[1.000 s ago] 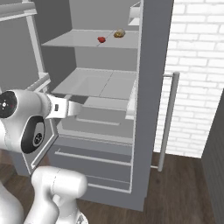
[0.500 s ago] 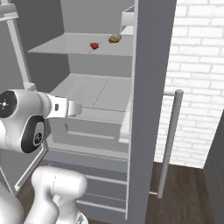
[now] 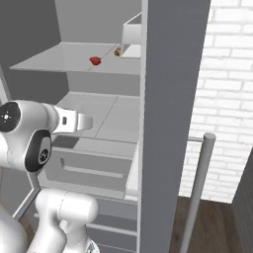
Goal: Take the strawberry from the fridge and place it on top of the pancake, located on the dining counter.
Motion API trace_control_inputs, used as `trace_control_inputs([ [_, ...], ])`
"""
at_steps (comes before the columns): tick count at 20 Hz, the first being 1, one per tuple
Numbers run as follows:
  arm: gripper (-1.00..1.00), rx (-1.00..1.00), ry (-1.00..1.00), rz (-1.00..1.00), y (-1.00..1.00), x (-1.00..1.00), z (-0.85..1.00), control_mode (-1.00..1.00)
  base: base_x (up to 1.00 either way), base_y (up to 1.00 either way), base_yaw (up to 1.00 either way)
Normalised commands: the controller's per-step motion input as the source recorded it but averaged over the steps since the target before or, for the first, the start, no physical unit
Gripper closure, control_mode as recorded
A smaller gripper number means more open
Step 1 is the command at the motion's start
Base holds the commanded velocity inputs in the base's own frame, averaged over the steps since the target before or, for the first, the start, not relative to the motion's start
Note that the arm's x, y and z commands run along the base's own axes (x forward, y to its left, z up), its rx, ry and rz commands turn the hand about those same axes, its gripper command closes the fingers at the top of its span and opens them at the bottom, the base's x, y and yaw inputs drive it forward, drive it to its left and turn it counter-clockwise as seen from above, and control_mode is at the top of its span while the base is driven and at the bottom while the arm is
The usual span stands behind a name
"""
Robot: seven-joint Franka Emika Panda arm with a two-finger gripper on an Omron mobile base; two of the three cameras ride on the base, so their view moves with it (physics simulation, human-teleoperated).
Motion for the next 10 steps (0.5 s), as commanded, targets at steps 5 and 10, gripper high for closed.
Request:
trace_control_inputs([
  [5, -1.0, 0.0, -0.04, 0.0, 0.0, 0.0, 0.08, -1.0, 0.22, 0.05, -0.02],
  [10, -1.0, 0.0, -0.23, 0.0, 0.01, 0.09, 0.87, -1.0, 0.0, 0.0, 0.0],
])
